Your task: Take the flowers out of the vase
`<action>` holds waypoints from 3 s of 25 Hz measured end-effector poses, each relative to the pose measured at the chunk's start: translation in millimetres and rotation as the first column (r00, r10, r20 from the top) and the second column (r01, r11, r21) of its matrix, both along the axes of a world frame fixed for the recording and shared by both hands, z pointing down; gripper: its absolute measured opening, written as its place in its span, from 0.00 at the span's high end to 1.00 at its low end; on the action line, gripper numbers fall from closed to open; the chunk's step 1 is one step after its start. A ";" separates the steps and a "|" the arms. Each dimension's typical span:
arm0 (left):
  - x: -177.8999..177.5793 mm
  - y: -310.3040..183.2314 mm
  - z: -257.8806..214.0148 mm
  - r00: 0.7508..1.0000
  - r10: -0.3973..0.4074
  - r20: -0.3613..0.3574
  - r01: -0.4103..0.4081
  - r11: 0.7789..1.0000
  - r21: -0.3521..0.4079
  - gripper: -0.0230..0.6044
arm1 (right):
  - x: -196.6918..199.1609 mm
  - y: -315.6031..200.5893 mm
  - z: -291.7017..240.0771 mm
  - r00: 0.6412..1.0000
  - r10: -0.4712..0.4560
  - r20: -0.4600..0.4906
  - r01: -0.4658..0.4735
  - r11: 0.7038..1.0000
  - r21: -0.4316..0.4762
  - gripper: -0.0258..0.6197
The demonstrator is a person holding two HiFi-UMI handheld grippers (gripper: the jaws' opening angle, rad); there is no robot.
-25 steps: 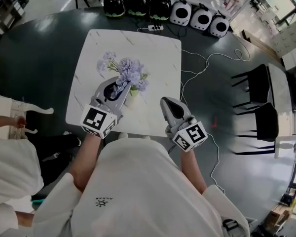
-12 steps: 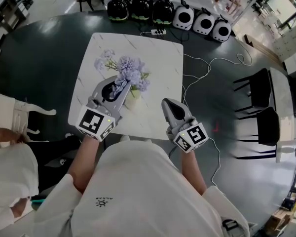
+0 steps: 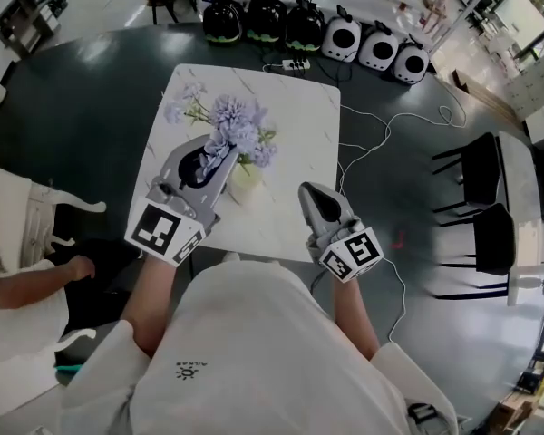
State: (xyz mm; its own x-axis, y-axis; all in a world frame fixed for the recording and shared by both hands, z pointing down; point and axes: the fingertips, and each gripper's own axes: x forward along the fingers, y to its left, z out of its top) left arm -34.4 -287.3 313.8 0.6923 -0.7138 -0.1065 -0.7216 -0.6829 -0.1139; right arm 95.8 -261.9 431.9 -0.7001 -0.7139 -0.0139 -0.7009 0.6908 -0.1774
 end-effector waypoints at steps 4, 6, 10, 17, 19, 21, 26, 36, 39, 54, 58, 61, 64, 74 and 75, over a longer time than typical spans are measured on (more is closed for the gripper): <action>-8.3 7.9 -24.5 1.000 0.000 -0.009 0.000 1.000 0.023 0.89 | -7.0 2.2 -5.6 1.000 -0.007 0.002 0.007 1.000 0.001 0.96; -13.9 14.3 -37.5 1.000 0.001 -0.014 -0.001 0.999 0.033 0.89 | -11.9 4.9 -11.1 1.000 -0.010 0.003 0.010 1.000 0.003 0.96; -13.9 16.5 -43.0 1.000 0.002 -0.019 -0.001 0.999 0.054 0.89 | -10.2 1.4 -6.6 1.000 -0.011 0.003 0.011 1.000 0.006 0.96; -23.9 20.3 -50.2 0.999 -0.024 -0.022 0.026 0.997 0.074 0.89 | -9.2 1.5 -4.9 1.000 -0.017 -0.001 0.017 1.000 0.010 0.96; -24.9 20.3 -50.5 0.999 -0.037 -0.022 0.039 0.996 0.077 0.89 | -6.2 0.8 -3.7 1.000 -0.020 -0.002 0.020 1.000 0.010 0.96; -28.9 19.7 -49.8 0.998 -0.051 -0.020 0.052 0.996 0.076 0.89 | -6.4 0.1 -3.2 1.000 -0.024 -0.003 0.024 1.000 0.010 0.96; -45.6 18.2 -44.7 0.996 -0.085 -0.009 0.086 0.994 0.068 0.89 | -12.6 -0.8 -3.5 1.000 -0.029 -0.009 0.029 1.000 0.011 0.96; -63.4 18.7 -31.8 0.991 -0.132 -0.004 0.132 0.990 0.039 0.89 | -18.7 -0.9 -4.2 0.999 -0.040 -0.014 0.040 0.999 0.012 0.96; -67.2 18.2 -25.2 0.990 -0.143 -0.002 0.143 0.989 0.025 0.89 | -19.4 -1.0 -4.1 0.999 -0.042 -0.015 0.042 0.999 0.011 0.96; -78.2 9.8 32.4 0.980 -0.192 0.047 0.194 0.981 -0.029 0.89 | -18.2 0.8 -2.9 0.999 -0.044 -0.022 0.044 0.999 0.012 0.96; -79.7 7.0 58.5 0.977 -0.201 0.070 0.205 0.977 -0.065 0.89 | -17.3 1.1 -2.6 0.999 -0.042 -0.025 0.042 0.999 0.012 0.96; -81.6 5.1 71.4 0.976 -0.205 0.076 0.211 0.973 -0.094 0.89 | -17.5 0.2 -2.9 0.999 -0.038 -0.027 0.038 0.999 0.014 0.96; -80.0 5.9 78.3 0.974 -0.210 0.081 0.218 0.970 -0.108 0.89 | -16.8 1.1 -2.8 0.999 -0.038 -0.028 0.038 0.999 0.014 0.96; -78.0 8.9 104.2 0.972 -0.209 0.108 0.225 0.961 -0.160 0.89 | -17.1 4.1 -1.7 0.999 -0.037 -0.030 0.038 0.999 0.007 0.96; -77.7 9.2 106.1 0.972 -0.208 0.108 0.224 0.961 -0.165 0.89 | -17.2 4.2 -1.1 0.999 -0.037 -0.031 0.038 0.999 0.007 0.96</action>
